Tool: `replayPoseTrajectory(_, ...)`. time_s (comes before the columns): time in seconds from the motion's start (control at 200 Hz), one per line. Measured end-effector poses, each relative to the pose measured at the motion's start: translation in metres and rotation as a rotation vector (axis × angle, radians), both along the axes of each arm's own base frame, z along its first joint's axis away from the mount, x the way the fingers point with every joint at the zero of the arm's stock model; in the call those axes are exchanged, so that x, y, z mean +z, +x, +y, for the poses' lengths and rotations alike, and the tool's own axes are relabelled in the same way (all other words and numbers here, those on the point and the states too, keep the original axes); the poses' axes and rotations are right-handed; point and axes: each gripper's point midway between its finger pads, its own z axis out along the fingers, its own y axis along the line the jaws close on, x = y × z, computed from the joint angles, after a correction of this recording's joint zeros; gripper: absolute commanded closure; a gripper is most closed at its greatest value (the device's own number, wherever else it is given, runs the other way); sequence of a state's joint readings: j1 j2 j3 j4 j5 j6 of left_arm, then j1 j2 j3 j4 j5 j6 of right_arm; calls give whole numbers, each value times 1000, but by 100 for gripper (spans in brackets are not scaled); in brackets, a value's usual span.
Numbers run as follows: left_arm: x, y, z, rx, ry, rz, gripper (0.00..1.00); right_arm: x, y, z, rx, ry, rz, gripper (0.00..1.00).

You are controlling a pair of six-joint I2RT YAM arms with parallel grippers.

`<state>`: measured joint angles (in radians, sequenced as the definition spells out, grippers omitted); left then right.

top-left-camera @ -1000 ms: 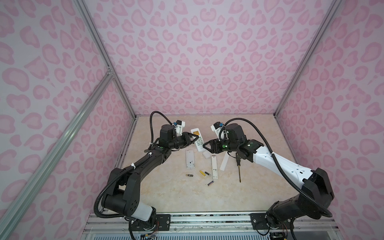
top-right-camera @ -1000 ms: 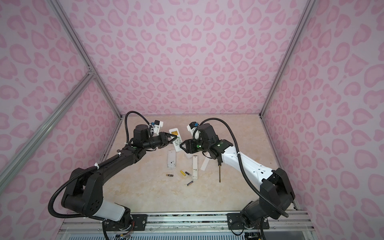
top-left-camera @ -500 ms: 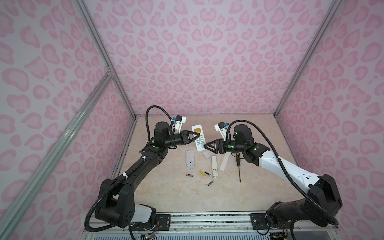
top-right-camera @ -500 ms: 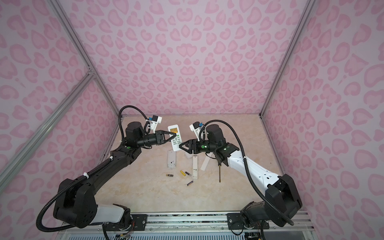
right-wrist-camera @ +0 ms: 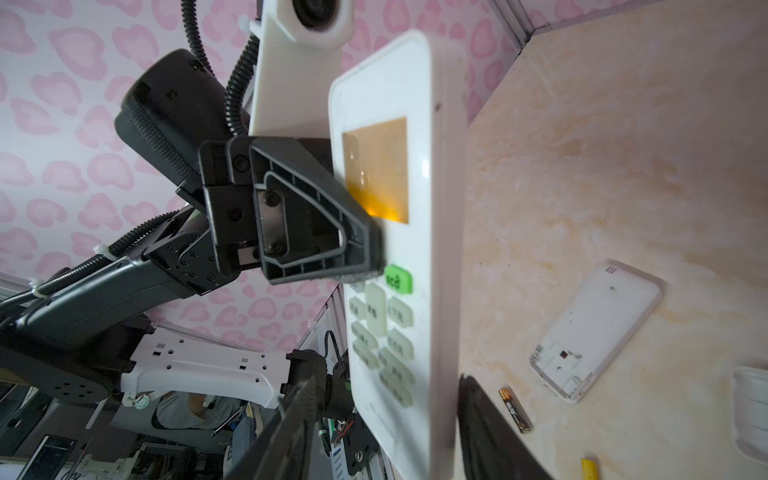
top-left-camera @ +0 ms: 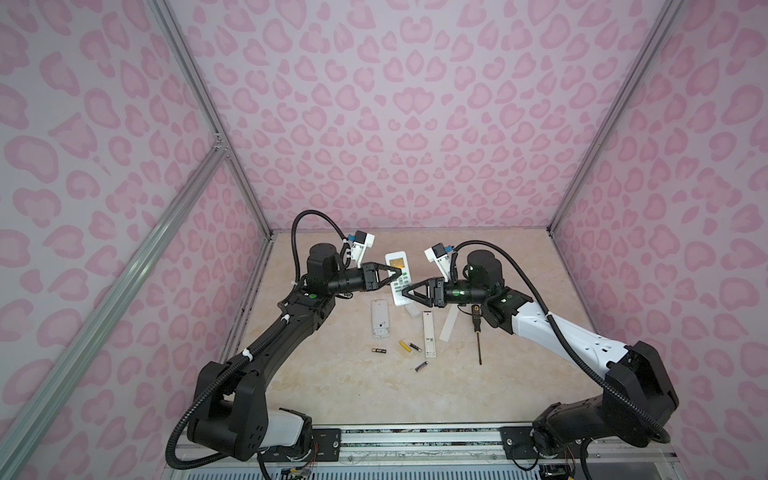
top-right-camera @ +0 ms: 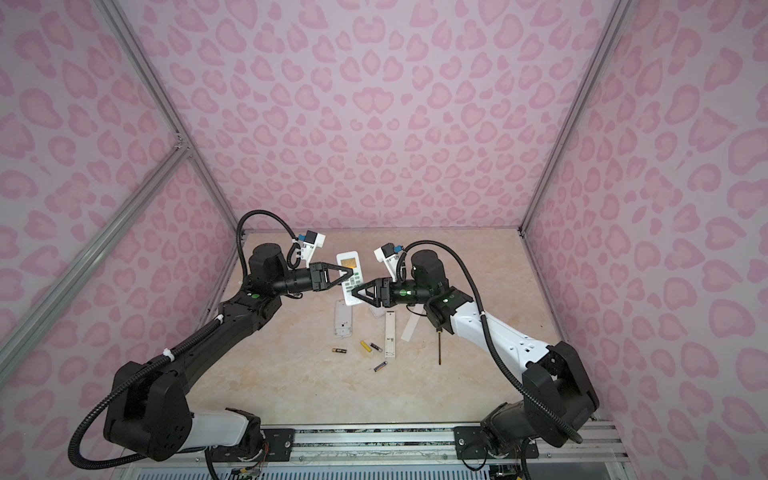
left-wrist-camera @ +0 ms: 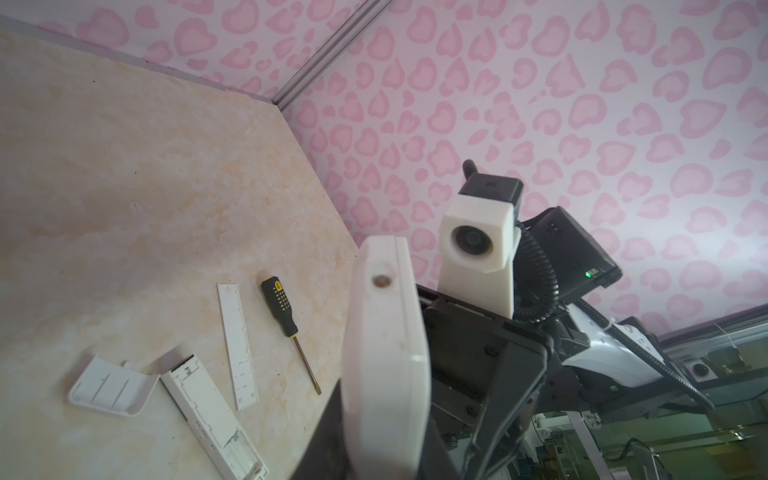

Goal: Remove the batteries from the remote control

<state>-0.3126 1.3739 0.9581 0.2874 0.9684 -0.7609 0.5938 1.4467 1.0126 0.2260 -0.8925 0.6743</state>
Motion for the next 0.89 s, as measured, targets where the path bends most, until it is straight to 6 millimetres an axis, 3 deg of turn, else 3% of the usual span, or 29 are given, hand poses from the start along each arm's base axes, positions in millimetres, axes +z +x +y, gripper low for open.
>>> replayPoseTrajectory(0.165,4,-1,0,-5,-6,-17,86,2,-2,3,20,35,-2,44)
replayPoseTrajectory(0.515,9,-2,0,-18,-17,-37,85,0,-2,6,21,77,13,59)
replayPoseTrajectory(0.75,7,-3,3,-24,-25,-37,85,-1,-5,12,45,106,23,59)
replayPoseTrajectory(0.895,9,-3,5,-26,-36,-42,85,-1,-5,17,58,124,33,71)
